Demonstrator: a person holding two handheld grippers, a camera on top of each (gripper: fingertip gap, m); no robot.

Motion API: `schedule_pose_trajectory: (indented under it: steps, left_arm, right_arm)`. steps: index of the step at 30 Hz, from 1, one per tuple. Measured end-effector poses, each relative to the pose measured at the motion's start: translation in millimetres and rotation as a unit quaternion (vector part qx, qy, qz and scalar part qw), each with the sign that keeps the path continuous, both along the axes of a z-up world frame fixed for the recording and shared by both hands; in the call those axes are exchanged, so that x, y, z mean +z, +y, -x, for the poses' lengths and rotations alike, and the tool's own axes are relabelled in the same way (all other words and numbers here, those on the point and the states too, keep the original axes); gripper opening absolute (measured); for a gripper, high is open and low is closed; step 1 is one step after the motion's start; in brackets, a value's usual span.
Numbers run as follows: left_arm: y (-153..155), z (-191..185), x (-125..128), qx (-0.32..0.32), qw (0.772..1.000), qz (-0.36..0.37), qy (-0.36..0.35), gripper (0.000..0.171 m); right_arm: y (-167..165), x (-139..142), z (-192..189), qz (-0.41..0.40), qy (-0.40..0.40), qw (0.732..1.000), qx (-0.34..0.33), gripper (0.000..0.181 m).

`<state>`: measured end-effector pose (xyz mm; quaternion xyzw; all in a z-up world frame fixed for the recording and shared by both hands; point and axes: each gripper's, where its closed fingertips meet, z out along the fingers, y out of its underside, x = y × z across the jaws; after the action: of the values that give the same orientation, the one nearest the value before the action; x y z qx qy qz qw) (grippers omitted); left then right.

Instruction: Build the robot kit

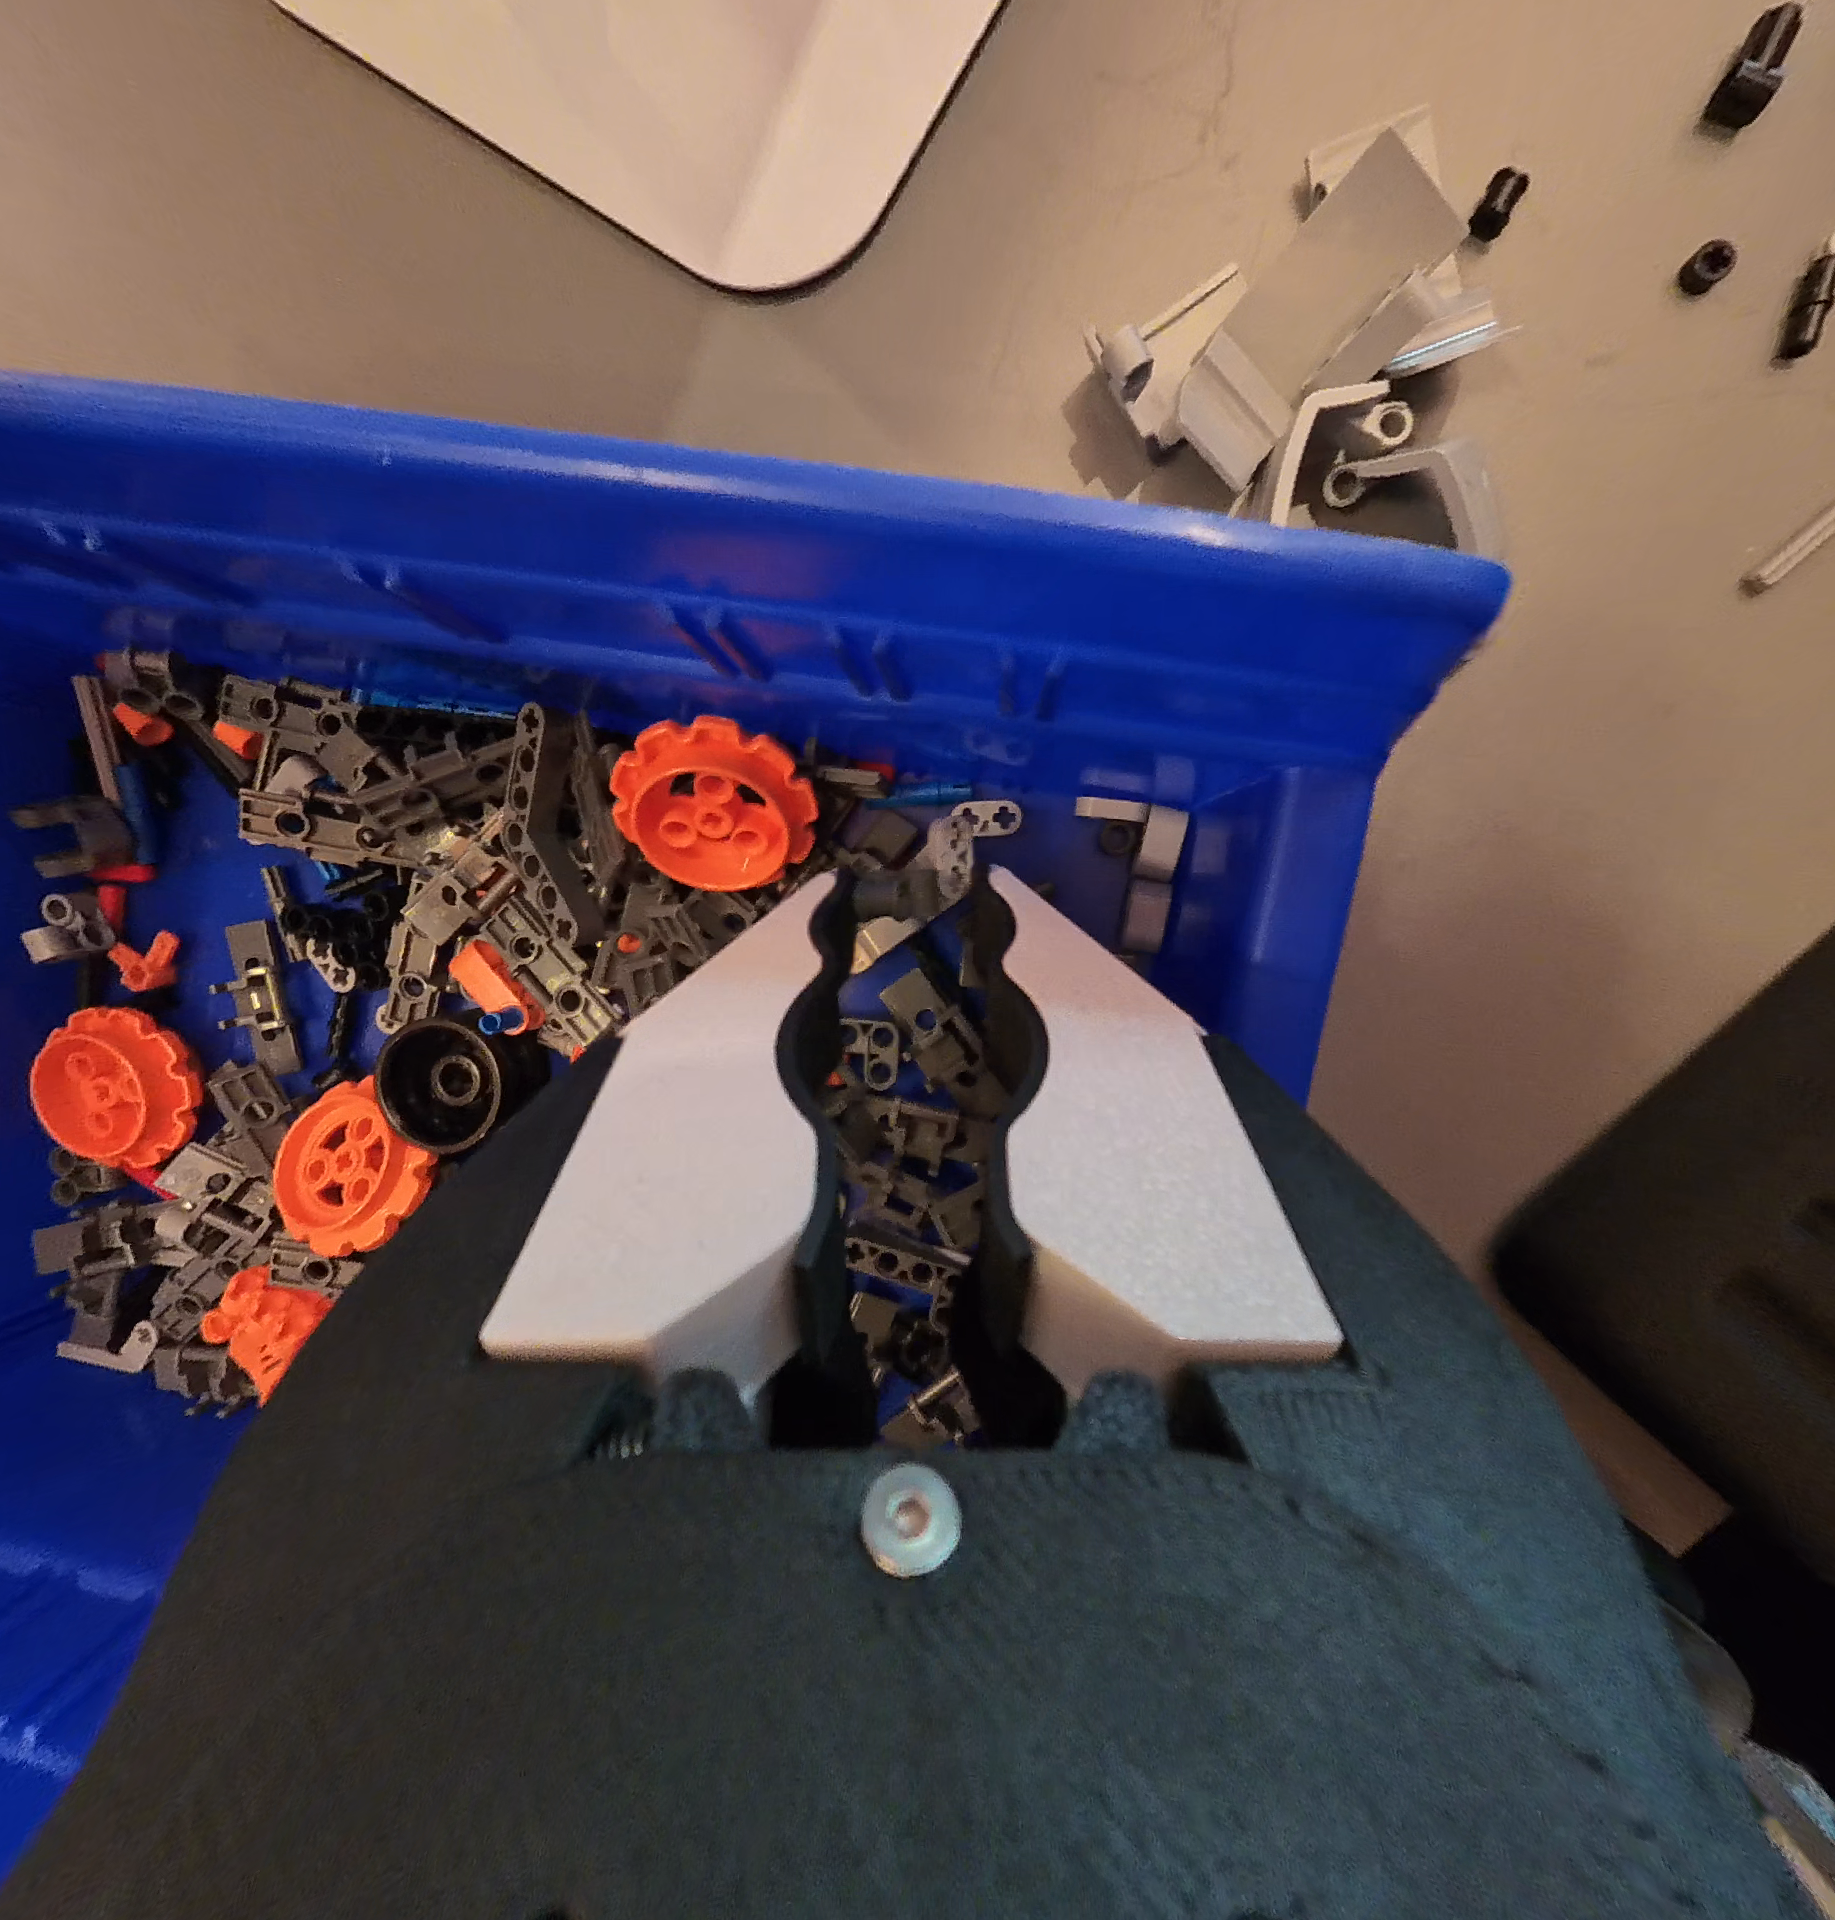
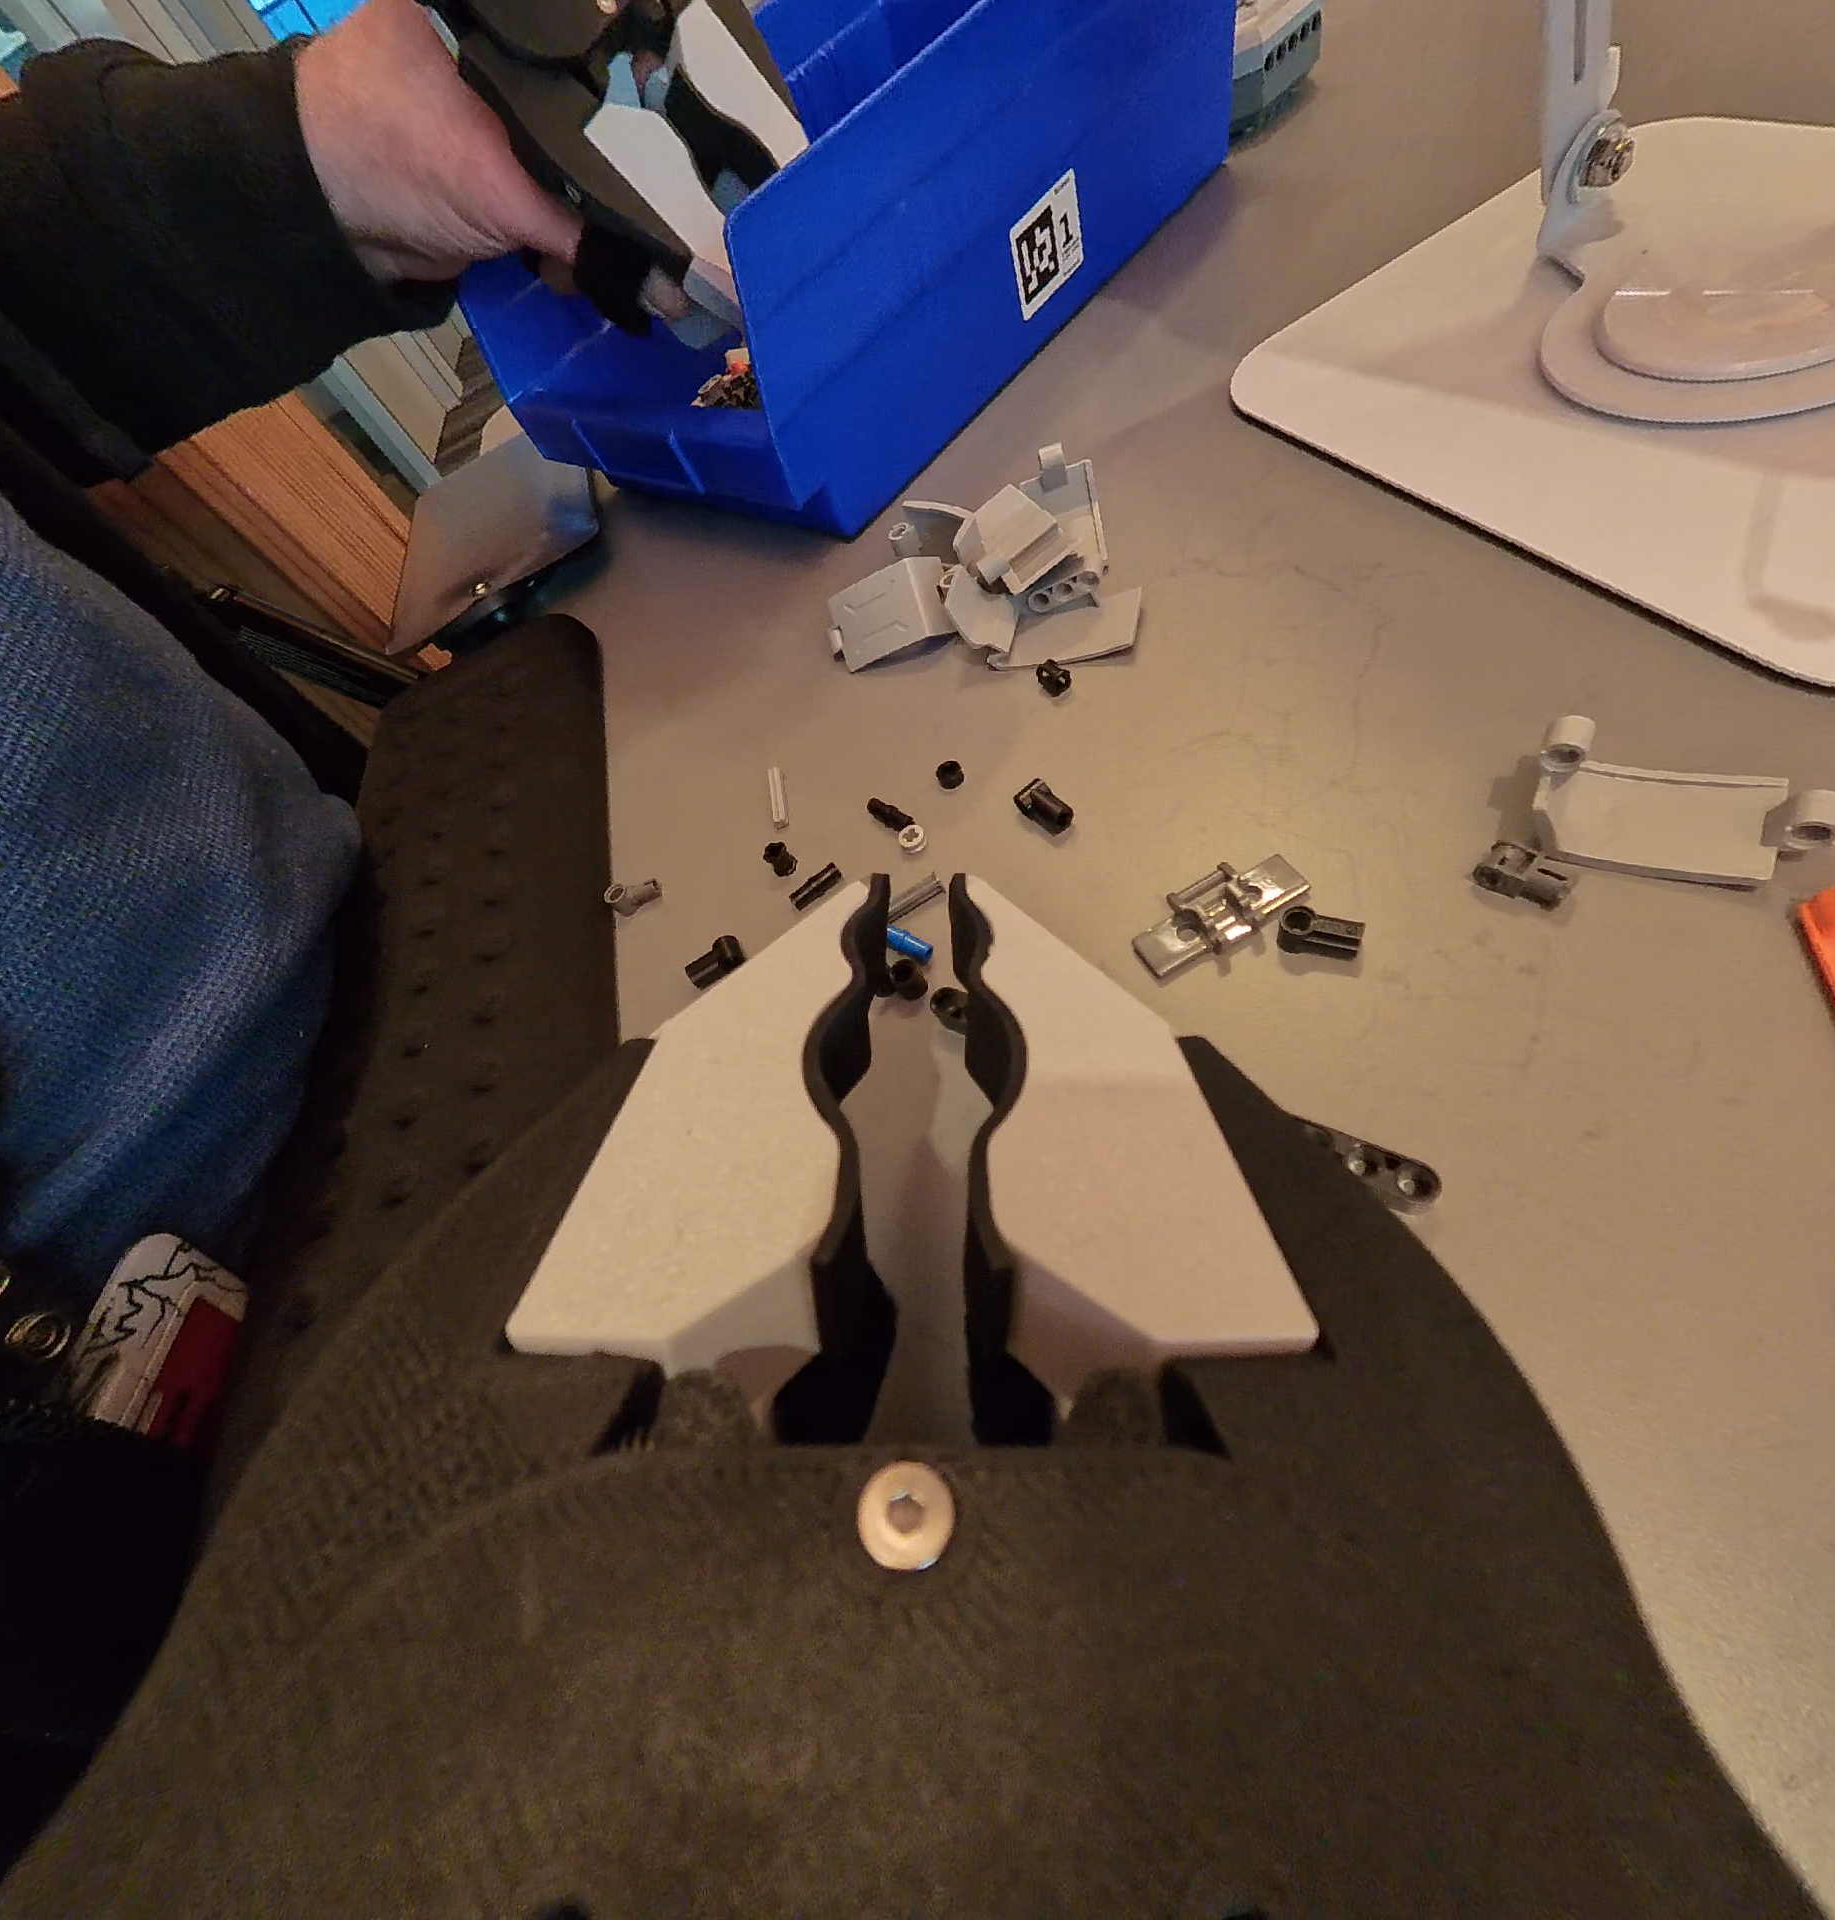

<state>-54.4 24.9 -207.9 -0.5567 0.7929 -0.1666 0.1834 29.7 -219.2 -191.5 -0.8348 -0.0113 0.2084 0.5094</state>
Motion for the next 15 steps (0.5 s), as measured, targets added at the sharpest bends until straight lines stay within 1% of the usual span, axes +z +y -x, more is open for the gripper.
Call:
schedule_pose_trajectory:
  steps: [2, 4, 10, 13, 15]
  left_arm:
    - [-1, 1, 6, 0.003, 1.000, 0.005, -0.005, 0.021]
    - [-4, 0, 19, 0.003, 1.000, 0.003, -0.019, 0.021]
    - [-24, -11, 71, -0.013, 0.997, 0.008, -0.076, 0.021]
    - [-49, -21, 94, -0.041, 0.993, 0.022, -0.104, 0.021]
    - [-78, -27, 103, -0.068, 0.989, 0.056, -0.117, 0.022]
  right_arm:
    - [0, 0, 0, 0.000, 0.000, 1.000, 0.000, 0.009]
    - [0, 0, 0, 0.000, 0.000, 1.000, 0.001, 0.009]
    - [0, 1, 0, -0.001, 0.001, 1.000, 0.001, 0.009]
    - [0, 1, 0, -0.002, -0.001, 1.000, 0.001, 0.009]
    - [0, 1, 0, -0.003, -0.001, 1.000, 0.001, 0.009]
